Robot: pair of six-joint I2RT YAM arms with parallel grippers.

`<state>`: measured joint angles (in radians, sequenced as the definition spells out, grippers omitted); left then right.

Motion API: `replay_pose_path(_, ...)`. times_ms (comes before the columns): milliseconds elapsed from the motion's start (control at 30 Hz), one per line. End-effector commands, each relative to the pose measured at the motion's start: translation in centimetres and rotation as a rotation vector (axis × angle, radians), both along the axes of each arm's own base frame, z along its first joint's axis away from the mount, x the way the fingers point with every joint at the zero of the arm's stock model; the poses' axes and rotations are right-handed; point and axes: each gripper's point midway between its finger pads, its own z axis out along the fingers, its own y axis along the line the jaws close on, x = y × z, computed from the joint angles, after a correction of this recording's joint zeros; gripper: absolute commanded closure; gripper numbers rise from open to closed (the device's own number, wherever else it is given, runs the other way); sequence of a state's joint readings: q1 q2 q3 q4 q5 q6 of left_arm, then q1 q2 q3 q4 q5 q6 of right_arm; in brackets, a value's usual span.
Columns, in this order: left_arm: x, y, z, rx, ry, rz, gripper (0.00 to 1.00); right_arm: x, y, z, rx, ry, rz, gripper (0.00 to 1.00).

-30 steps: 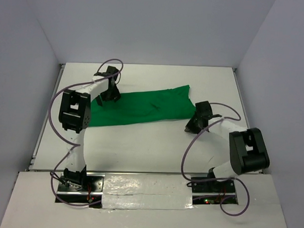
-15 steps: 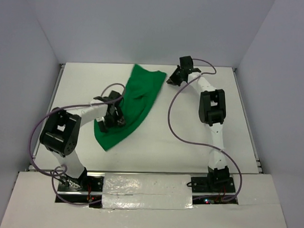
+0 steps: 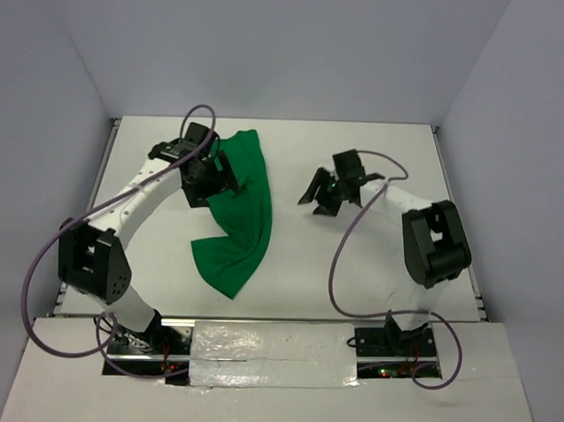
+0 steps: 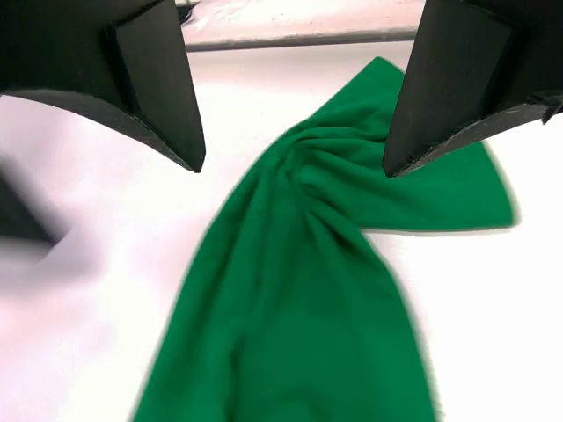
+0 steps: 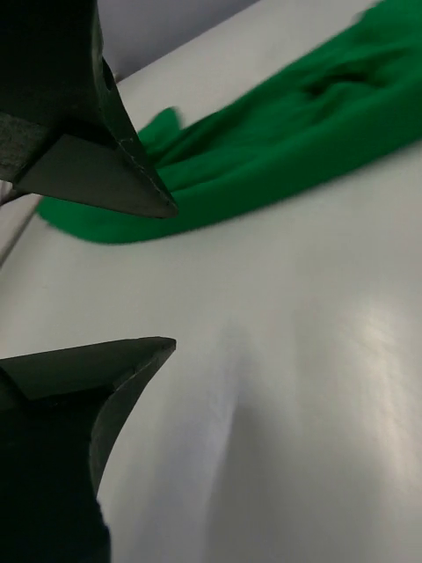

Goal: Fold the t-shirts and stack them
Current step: Rotate the tshirt 90 degrees

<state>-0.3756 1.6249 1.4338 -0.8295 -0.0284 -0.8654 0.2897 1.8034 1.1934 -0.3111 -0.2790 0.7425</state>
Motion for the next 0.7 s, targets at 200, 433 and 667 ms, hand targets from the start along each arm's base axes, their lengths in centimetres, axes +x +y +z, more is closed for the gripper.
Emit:
replay_pose_path(200,5.6,4.6,0.2,-0.005,-0.053,0.133,0.1,-12.1,9.3,-1.0,0.085,-0.023,0.357,0.37)
replay_pose_path(433,14.9,5.3,-2.4,0.062,-0.031,0.187,0.1,-17.9,13.6,-2.7,0.086,0.032,0.509,0.38)
replay_pose_path(667,18.2,6.7,-9.6,0.097,0.06,0.211,0.11,-19.6,16.8,-4.2,0.076,0.066,0.568,0.43)
